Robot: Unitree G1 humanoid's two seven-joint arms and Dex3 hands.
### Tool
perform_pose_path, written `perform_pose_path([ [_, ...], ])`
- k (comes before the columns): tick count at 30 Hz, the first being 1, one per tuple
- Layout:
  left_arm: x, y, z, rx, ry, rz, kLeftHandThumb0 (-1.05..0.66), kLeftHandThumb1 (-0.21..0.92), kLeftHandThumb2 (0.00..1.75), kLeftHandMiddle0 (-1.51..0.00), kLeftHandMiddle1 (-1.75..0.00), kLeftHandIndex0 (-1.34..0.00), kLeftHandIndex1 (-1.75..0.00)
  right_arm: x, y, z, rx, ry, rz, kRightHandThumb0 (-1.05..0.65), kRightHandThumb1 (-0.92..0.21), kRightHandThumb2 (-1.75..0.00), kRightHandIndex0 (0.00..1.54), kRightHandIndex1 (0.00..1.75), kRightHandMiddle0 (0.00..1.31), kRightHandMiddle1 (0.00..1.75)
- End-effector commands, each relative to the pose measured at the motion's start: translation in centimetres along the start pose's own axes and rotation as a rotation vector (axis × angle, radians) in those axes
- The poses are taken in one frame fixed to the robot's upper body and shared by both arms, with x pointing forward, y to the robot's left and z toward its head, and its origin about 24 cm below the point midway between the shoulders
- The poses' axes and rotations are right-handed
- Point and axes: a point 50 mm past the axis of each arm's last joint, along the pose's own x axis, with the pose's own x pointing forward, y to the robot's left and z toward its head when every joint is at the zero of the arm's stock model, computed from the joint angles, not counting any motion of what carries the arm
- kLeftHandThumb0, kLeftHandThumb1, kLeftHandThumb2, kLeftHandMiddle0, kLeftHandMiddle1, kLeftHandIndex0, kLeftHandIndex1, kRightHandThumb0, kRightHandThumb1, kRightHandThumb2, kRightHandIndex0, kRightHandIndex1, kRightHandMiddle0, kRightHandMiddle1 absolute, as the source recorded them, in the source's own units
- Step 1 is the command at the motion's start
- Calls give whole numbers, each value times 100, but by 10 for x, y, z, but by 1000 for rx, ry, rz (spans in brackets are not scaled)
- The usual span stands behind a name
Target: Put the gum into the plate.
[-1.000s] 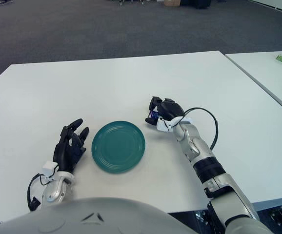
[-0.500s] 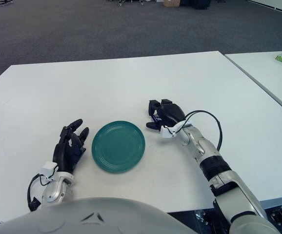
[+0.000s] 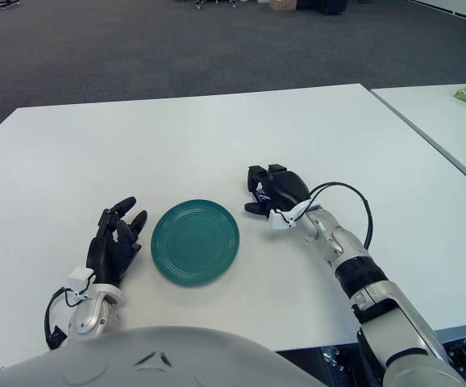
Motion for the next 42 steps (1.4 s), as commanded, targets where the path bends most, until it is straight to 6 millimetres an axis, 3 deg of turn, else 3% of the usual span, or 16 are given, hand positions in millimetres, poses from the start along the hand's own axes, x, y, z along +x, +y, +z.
perform_pose_path([
  [1,1,3,-6,-14,32,16,-81,92,85,-65,-18,-24,-102,-21,35,-9,-16,53,181,-42,-92,-68,92,175,74,175],
  [9,2,5,-6,-12,29,16,-81,92,87,-65,-21,-25,-102,-21,37,-8,-11,41,189,-44,-92,-67,90,175,75,175],
  [15,2,6,-5,-7,29,22,-80,92,88,-59,-32,-24,-102,-21,36,-6,0,9,180,-46,-92,-66,88,175,72,175],
  [17,2,7,-5,-6,28,26,-80,92,88,-59,-33,-24,-102,-21,34,-4,3,-6,181,-48,-92,-64,85,175,66,175],
  [19,2,7,-5,-4,28,28,-80,92,88,-58,-34,-24,-102,-21,32,-2,4,-16,190,-54,-92,-63,76,175,51,175],
  [22,2,7,-5,-2,27,29,-80,92,89,-58,-35,-25,-102,-22,29,0,0,-27,202,-69,-92,-67,47,171,23,172],
  [23,2,7,-5,-1,26,29,-80,92,89,-58,-35,-25,-102,-23,26,2,-7,-38,203,-71,-92,-67,43,170,20,172],
  [25,2,8,-4,2,24,28,-80,92,89,-58,-36,-25,-102,-27,17,6,-32,-62,203,-79,-92,-71,32,150,13,162],
  [26,2,8,-4,4,23,28,-81,92,89,-57,-36,-24,-102,-28,13,7,-46,-73,203,-84,-92,-73,27,129,8,149],
  [30,3,8,-4,11,21,25,-81,92,89,-55,-35,-23,-101,-35,-6,17,-98,-89,209,-94,-92,-78,25,80,2,115],
  [36,4,8,-4,15,21,16,-82,92,90,-54,-35,-23,-100,-40,-17,25,-145,-79,245,-99,-92,-83,26,46,0,87],
  [42,5,8,-4,7,23,9,-82,92,90,-53,-35,-23,-100,-43,-23,29,-190,-65,299,-101,-92,-86,30,26,0,76],
])
